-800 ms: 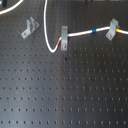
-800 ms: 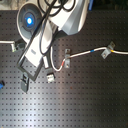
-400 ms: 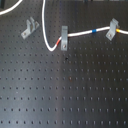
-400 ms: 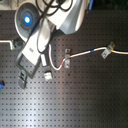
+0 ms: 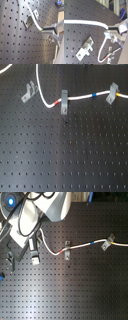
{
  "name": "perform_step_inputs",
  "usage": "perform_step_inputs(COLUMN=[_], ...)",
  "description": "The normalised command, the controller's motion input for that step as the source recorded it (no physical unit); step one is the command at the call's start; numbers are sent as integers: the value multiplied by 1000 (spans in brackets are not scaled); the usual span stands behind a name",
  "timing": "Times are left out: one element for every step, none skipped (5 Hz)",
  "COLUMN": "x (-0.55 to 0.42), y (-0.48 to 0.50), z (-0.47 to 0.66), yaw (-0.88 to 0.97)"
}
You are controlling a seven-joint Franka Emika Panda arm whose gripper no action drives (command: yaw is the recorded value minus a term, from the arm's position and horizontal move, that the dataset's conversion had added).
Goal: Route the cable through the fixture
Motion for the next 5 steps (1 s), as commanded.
perform_step_inputs(x=[26, 2, 31, 135, 44], y=[383, 271, 287, 227, 234], z=[601, 442, 289, -4, 220], yaw=[414, 537, 563, 489, 466])
